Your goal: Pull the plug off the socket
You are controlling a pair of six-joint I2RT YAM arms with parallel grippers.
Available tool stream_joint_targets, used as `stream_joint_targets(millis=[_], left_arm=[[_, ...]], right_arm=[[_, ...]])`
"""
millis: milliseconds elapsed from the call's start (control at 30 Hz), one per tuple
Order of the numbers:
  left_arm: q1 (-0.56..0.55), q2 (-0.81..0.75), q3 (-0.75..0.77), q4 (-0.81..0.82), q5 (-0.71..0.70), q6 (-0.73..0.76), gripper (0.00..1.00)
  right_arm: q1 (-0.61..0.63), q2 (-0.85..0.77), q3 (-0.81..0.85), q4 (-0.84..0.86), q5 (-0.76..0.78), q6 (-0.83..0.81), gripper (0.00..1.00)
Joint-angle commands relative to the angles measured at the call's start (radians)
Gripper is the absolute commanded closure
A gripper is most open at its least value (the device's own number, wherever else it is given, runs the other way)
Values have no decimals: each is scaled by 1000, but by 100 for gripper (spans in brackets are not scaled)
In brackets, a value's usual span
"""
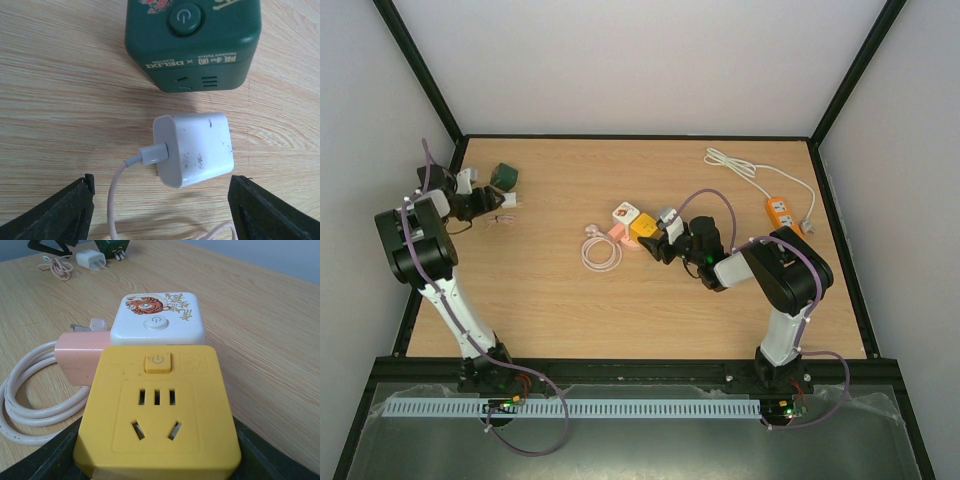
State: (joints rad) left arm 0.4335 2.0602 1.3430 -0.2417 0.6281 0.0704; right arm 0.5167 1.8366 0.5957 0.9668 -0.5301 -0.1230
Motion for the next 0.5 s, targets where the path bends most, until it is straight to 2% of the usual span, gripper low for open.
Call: stream_joint_targets(millis=[0, 133, 267, 467], left_arm=[[2, -50, 104, -7, -29, 22, 25], [-9, -2, 212, -44, -36, 15, 25], [-47, 30, 283, -71, -72, 29, 19], [-62, 100, 368, -88, -95, 9, 22]], right_arm=[[0, 29, 13, -54, 16, 9, 78], [0, 30, 15, -57, 18, 10, 78], [0, 30, 16, -58, 19, 10, 78], [0, 32, 18, -61, 20, 10, 78]])
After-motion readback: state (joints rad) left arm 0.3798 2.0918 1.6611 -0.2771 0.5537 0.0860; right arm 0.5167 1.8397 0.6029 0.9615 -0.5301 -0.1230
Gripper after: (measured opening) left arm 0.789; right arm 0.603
